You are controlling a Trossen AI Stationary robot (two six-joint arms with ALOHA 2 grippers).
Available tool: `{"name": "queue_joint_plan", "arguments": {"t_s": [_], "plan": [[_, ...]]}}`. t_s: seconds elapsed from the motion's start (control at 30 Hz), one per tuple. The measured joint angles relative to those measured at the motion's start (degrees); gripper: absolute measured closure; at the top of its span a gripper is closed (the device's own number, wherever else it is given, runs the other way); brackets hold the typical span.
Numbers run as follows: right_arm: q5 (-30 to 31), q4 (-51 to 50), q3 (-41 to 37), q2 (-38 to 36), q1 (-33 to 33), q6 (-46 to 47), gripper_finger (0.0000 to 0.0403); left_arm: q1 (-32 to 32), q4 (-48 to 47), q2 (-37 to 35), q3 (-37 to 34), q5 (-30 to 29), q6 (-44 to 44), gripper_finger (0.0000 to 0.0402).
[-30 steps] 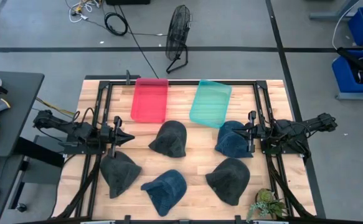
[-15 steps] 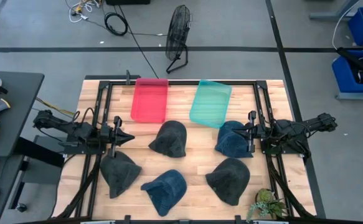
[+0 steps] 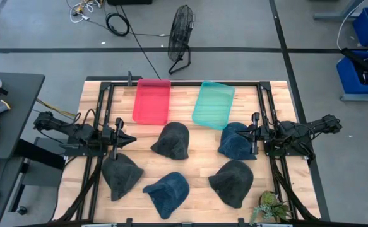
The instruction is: Pick & Place hat
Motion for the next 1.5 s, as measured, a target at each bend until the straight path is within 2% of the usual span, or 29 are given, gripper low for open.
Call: {"name": "queue_joint_plan", "arguments": {"t_s": [0.53,0.73,0.93,1.0,1.2,1.3,1.5], "plan": [[0.0,0.0,0.0,0.0,0.0,1.0,0.038,0.0,0.0,0.0,0.0,0.0,0.0,0.0399],[-0.6,0.0,0.0,0.0,0.0,13.0,0.038,0.0,0.0,0.0,0.0,0.0,0.0,0.0399],[-0.5,0.0,0.0,0.0,0.0,30.6,0.038,0.0,0.0,0.0,0.0,0.0,0.0,0.0399],[-0.5,0.0,0.0,0.0,0.0,30.9,0.038,0.0,0.0,0.0,0.0,-0.1,0.4,0.0399],[-0.5,0.0,0.0,0.0,0.0,27.9,0.038,0.1,0.6,0.0,0.0,-3.0,13.5,0.0399],[0.5,0.0,0.0,0.0,-0.1,22.8,0.038,0.1,0.8,0.0,0.0,-3.0,17.8,0.0399],[3.5,0.3,0.0,0.0,-1.3,21.7,0.0365,0.1,1.2,0.0,0.2,-3.0,16.3,0.0399]]}}
